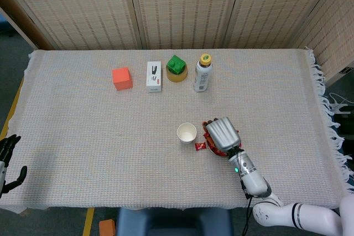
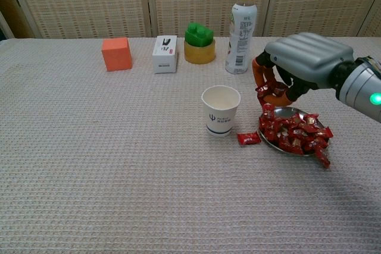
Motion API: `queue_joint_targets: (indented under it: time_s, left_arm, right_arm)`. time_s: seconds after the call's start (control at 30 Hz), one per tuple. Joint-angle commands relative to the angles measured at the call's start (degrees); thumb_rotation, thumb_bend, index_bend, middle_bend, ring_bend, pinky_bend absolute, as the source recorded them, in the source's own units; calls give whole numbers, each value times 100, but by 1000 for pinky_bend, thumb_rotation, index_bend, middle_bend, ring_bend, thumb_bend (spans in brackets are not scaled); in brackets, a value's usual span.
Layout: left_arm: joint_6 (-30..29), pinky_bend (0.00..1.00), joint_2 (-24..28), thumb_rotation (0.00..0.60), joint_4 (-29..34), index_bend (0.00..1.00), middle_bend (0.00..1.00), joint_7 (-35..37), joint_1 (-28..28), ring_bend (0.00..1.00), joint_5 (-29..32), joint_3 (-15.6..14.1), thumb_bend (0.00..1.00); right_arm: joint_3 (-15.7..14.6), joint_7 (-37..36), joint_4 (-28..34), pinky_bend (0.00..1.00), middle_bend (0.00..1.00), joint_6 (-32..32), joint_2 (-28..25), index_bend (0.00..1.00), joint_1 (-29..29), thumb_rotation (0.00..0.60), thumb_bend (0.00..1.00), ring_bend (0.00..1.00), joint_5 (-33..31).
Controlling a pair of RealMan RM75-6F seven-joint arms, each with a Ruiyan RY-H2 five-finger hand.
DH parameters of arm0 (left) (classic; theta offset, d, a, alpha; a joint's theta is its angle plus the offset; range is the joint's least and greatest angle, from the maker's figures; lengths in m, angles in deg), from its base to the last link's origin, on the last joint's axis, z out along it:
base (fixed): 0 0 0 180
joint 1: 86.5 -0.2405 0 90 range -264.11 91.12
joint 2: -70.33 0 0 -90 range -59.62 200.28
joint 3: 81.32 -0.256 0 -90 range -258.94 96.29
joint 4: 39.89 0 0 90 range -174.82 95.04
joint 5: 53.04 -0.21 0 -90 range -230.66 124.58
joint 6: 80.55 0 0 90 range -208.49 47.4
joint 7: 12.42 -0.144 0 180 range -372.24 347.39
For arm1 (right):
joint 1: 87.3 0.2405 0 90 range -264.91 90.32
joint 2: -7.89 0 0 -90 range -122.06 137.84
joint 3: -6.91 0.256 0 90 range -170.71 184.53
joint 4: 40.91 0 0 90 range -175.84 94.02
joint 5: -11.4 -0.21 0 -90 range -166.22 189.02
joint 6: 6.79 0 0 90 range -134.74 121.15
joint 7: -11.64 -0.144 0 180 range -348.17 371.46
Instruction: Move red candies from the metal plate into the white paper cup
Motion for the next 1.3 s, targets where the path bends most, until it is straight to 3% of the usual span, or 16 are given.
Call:
queue_joint_targets:
  time_s: [0.03, 0.3, 0.63, 0.87, 1.07, 1.3]
  left_arm:
    - [10, 178, 1, 600, -5, 0, 0, 9, 7, 0, -7, -1, 456]
    - [13, 182, 20, 600, -3, 0, 0, 44, 1, 0, -12, -12, 455]
    - [20, 198, 54, 600, -30, 0, 0, 172, 2, 0, -22, -13, 456]
    - [20, 199, 65, 600, -39, 0, 0, 229, 2, 0, -16, -8, 455]
    - [31, 198, 55, 600, -32, 0, 0, 201, 7, 0, -25, -15, 456]
    - [-7, 199, 57, 600, -29, 0, 0, 212, -7, 0, -31, -11, 455]
  right_arm:
    - [166, 233, 241, 823, 615, -80, 24, 738, 156, 600, 364, 608, -115]
    - [507, 677, 7, 823, 615, 44, 560, 738, 664, 600, 363, 608, -720]
    - [458, 814, -583, 824, 615, 46, 1069, 732, 990, 600, 361, 612, -927]
    - [342, 1009, -496, 823, 615, 108, 957, 535, 1029, 600, 354, 603, -1163]
    - [261, 1110, -284, 810, 601, 143, 743, 281, 1025, 600, 355, 565, -1346]
    - [183, 1118, -94, 800, 554, 125, 607, 174, 1070, 600, 354, 543, -1448]
